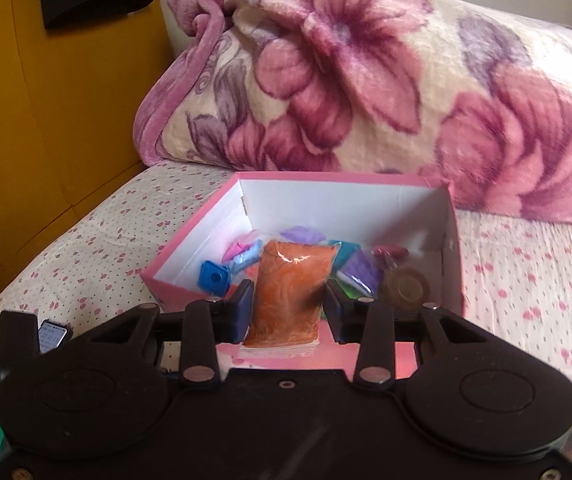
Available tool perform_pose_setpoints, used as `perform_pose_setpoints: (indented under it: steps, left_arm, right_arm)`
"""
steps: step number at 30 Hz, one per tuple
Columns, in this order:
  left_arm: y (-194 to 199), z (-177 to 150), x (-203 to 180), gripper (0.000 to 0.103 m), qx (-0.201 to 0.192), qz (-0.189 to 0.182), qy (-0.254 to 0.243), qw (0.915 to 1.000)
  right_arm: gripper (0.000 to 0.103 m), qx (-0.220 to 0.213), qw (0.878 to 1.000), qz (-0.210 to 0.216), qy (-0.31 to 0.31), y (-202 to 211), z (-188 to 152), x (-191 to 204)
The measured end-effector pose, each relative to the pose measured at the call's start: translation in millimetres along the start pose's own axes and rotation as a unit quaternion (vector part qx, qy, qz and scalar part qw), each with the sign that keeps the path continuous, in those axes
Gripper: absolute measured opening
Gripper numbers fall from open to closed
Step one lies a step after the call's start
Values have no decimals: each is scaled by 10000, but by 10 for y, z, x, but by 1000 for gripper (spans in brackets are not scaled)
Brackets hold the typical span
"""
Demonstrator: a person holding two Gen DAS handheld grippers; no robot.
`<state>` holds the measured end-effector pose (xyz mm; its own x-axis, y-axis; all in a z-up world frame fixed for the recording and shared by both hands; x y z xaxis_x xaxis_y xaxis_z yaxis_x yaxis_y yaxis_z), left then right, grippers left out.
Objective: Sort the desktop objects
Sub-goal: 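Lift orange packet with right tool into pink box and open it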
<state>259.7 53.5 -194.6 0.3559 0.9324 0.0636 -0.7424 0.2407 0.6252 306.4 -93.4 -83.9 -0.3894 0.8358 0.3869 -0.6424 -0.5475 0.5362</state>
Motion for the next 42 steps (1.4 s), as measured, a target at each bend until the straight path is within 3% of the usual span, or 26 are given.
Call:
perform_pose_setpoints:
  steps: [9,17,31,37,42]
  left_arm:
    - [52,10,71,40,-138,-71,131,9998]
    - [83,18,120,40,-222,-145,228,9994]
    - [110,14,148,40,-289,-206,293,9989]
    - [136,24,148,40,-290,-197,281,9990]
    - [159,22,146,40,-269,-174,237,9992]
  right_arm:
    - [37,463,9980,-185,377,-531,357,152]
    - [37,995,9917,-628,525,-1096,641,92]
    - [37,1806,9692,-1455,834,-1733,616,-79]
    - [53,1518,9750,-1449,734,-1571,620,-88]
    - [63,987,9871,-1141,545,-1163,576,6]
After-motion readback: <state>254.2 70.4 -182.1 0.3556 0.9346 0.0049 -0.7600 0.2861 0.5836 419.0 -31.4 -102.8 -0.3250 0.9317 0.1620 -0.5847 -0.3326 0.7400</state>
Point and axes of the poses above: each gripper's, at about its wrist camera, not at the fingertips, and y roughly against the way its jaws point, x to its left, z to its top, the point moved 2 cm from there along -y, roughly the way its jaws point, and after that the axes turned 15 degrees about -y, right-handed, at the moved point
